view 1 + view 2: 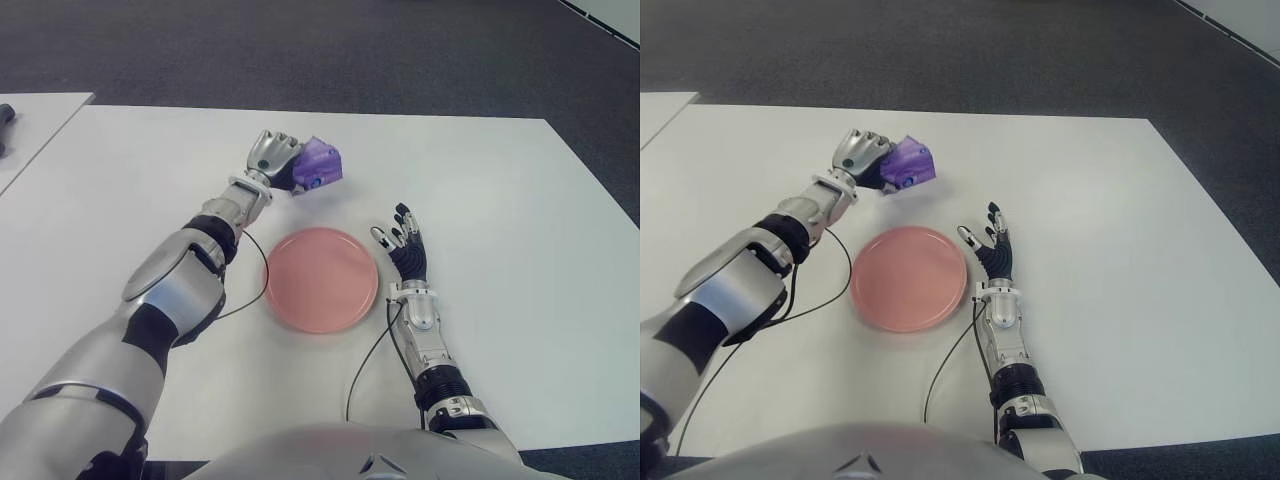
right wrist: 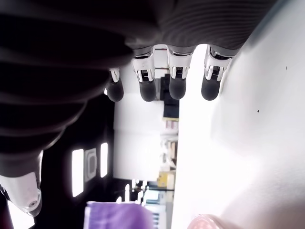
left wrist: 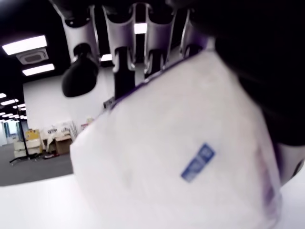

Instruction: Put the tissue paper into the plate.

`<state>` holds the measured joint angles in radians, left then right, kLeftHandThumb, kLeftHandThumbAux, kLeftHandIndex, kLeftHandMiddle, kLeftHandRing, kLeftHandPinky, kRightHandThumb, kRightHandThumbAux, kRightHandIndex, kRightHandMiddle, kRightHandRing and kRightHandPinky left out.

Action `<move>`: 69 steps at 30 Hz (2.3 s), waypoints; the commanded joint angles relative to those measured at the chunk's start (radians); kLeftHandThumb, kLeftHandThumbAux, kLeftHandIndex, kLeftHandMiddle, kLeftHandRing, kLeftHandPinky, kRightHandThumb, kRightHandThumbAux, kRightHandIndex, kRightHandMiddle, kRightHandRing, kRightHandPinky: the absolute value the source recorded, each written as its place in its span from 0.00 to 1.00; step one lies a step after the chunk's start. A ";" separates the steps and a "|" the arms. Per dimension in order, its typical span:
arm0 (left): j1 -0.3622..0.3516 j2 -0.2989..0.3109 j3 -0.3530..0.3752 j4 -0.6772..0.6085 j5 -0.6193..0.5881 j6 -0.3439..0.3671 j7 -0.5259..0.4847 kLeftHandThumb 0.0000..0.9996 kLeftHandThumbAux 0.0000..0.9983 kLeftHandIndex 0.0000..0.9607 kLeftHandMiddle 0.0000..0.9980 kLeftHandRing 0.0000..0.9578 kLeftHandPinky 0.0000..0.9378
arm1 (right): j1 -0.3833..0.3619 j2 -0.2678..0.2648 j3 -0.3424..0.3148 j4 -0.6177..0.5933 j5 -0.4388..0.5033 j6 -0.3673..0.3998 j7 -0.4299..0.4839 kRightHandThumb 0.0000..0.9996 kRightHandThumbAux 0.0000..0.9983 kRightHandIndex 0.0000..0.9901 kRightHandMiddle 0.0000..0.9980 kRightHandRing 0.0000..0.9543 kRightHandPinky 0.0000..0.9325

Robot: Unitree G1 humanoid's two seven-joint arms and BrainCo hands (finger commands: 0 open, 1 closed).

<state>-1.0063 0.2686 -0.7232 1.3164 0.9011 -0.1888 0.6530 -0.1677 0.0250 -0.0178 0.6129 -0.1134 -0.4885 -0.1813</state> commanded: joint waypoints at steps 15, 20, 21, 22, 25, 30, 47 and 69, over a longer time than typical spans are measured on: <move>-0.014 0.117 0.025 -0.196 0.019 -0.051 0.134 0.95 0.65 0.40 0.50 0.57 0.81 | 0.018 0.004 -0.009 0.100 0.020 -0.023 0.014 0.13 0.61 0.00 0.00 0.00 0.01; 0.025 0.174 0.033 -0.330 0.040 -0.070 0.140 0.95 0.65 0.40 0.51 0.56 0.83 | 0.021 0.002 -0.007 0.106 0.019 -0.037 0.014 0.14 0.61 0.00 0.00 0.00 0.01; 0.036 0.184 0.037 -0.361 0.043 -0.070 0.137 0.95 0.65 0.40 0.51 0.56 0.83 | 0.021 0.002 -0.007 0.107 0.018 -0.040 0.014 0.14 0.61 0.00 0.00 0.00 0.01; 0.046 0.191 0.043 -0.389 0.042 -0.071 0.133 0.95 0.65 0.40 0.51 0.56 0.83 | 0.021 0.002 -0.006 0.109 0.017 -0.043 0.013 0.14 0.61 0.00 0.00 0.00 0.01; 0.071 0.203 0.057 -0.447 0.039 -0.071 0.120 0.95 0.65 0.40 0.52 0.56 0.83 | 0.021 0.001 -0.005 0.111 0.016 -0.048 0.012 0.15 0.60 0.00 0.00 0.00 0.01; 0.120 0.220 0.075 -0.550 0.030 -0.090 0.075 0.95 0.65 0.40 0.52 0.56 0.83 | 0.021 0.002 -0.006 0.112 0.017 -0.043 0.011 0.15 0.61 0.00 0.00 0.00 0.02; 0.351 0.365 0.071 -0.937 0.110 -0.236 -0.149 0.95 0.65 0.40 0.52 0.56 0.87 | 0.027 0.009 -0.011 0.098 0.041 -0.033 0.031 0.15 0.59 0.00 0.00 0.00 0.02; 0.474 0.472 0.089 -1.134 0.147 -0.286 -0.672 0.95 0.65 0.40 0.51 0.56 0.87 | 0.010 -0.001 -0.017 0.120 0.037 -0.038 0.035 0.15 0.61 0.00 0.00 0.00 0.02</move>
<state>-0.5639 0.7281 -0.6265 0.1810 1.0131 -0.4679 0.0208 -0.1998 0.0241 -0.0273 0.6822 -0.0861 -0.5596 -0.1494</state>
